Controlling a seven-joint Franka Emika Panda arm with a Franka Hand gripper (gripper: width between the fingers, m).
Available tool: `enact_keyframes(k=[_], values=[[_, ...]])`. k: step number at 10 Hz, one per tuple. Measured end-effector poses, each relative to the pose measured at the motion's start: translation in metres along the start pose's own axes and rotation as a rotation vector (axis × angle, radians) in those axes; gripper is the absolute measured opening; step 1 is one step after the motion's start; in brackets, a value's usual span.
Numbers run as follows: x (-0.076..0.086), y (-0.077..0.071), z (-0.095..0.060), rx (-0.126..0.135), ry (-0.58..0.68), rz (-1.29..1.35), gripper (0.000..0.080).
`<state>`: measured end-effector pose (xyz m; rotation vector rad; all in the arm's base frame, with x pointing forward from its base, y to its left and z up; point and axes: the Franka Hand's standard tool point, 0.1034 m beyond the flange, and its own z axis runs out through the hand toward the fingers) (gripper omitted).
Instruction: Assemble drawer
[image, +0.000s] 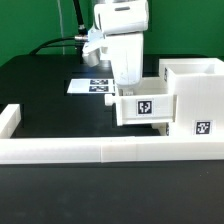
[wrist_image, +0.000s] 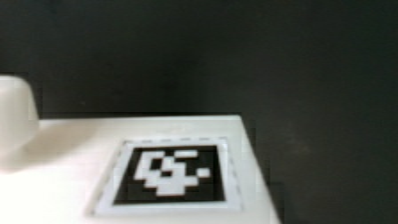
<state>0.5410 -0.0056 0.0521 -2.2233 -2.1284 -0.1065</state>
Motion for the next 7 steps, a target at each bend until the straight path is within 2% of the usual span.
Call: enact_keyframes(k=[7], values=[[0.0013, -0.0001, 0.0007, -0.003, 0.001, 0.021, 0.0044]])
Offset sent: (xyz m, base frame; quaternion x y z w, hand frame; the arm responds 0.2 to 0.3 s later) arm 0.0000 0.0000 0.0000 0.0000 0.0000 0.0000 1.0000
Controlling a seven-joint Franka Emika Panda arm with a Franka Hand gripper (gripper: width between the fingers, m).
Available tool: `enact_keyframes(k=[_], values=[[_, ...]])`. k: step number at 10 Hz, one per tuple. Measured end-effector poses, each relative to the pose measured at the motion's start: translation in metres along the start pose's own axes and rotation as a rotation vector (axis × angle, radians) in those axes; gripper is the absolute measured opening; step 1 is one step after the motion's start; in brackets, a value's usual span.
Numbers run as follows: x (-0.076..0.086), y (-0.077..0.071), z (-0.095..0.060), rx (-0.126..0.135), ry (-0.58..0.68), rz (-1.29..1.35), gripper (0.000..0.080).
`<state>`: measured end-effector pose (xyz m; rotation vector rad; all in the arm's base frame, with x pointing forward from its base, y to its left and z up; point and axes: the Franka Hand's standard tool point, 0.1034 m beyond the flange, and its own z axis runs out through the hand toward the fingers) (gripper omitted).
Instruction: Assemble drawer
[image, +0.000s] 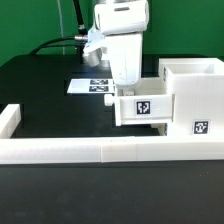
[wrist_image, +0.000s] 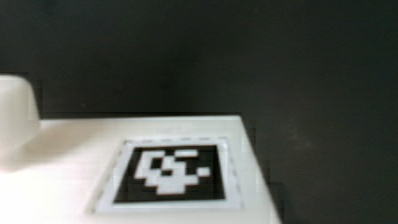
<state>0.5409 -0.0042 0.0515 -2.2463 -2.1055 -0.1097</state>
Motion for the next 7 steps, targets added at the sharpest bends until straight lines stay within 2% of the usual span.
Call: enact_keyframes(k=[2, 7], values=[[0.0047, 0.0003, 0.0007, 0.001, -0.003, -0.025, 0.0044], [0.0019, 0.0022, 0.0011, -0.007, -0.01, -0.035, 0.0044]])
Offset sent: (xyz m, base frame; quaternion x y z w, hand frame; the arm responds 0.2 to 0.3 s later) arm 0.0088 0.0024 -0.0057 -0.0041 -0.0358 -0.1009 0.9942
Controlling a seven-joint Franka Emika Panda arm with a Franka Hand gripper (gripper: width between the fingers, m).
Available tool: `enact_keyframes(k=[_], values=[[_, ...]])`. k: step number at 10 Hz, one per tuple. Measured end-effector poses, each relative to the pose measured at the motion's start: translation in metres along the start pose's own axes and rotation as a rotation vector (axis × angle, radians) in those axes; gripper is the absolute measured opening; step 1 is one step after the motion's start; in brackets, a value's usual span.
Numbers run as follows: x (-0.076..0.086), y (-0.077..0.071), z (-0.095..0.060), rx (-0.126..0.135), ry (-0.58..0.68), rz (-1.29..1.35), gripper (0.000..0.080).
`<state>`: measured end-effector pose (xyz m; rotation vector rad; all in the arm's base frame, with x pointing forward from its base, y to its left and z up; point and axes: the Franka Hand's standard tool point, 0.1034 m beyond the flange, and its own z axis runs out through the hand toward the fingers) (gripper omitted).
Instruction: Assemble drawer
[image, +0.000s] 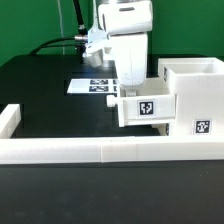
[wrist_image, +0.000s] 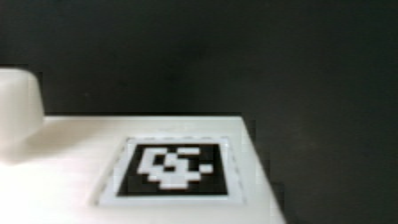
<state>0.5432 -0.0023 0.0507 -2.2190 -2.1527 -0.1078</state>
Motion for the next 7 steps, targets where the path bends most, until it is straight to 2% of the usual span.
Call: enact_keyframes(k=[3, 7], values=[[-0.0005, -0.0002, 0.0003, -0.003, 0.0, -0.003, 0.0044], [-0.0023, 0.0002, 0.0006, -0.025, -0.019, -0.046, 0.0044]])
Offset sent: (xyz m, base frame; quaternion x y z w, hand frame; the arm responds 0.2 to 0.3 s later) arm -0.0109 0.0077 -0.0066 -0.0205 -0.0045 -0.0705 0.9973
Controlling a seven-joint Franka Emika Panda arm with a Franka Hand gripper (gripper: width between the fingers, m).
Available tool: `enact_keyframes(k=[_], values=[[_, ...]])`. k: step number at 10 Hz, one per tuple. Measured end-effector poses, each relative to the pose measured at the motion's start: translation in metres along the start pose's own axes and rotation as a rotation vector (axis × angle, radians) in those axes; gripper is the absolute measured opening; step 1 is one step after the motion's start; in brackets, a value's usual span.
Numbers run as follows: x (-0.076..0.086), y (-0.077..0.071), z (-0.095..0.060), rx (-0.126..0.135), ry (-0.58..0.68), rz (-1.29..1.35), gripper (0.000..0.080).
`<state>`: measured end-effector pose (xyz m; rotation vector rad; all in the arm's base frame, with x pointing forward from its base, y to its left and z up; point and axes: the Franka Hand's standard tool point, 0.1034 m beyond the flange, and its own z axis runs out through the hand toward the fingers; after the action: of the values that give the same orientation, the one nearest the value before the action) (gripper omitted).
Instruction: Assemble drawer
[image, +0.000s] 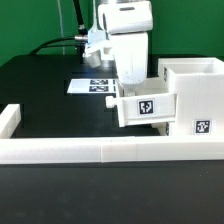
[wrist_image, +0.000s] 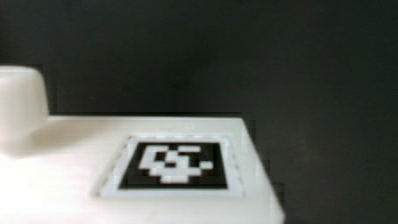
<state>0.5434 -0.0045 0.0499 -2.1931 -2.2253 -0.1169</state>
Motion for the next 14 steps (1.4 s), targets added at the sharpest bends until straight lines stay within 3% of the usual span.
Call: enact_keyframes(k=[8, 10, 14], values=[[0.0036, 0.0016, -0.001, -0.002, -0.001, 0.036, 0.0044], [0.0017, 0.0029, -0.0009, -0.014, 0.002, 0.045, 0.0044], [0.0013, 0.0011, -0.0002, -0.005, 0.0, 0.028, 0.0044]])
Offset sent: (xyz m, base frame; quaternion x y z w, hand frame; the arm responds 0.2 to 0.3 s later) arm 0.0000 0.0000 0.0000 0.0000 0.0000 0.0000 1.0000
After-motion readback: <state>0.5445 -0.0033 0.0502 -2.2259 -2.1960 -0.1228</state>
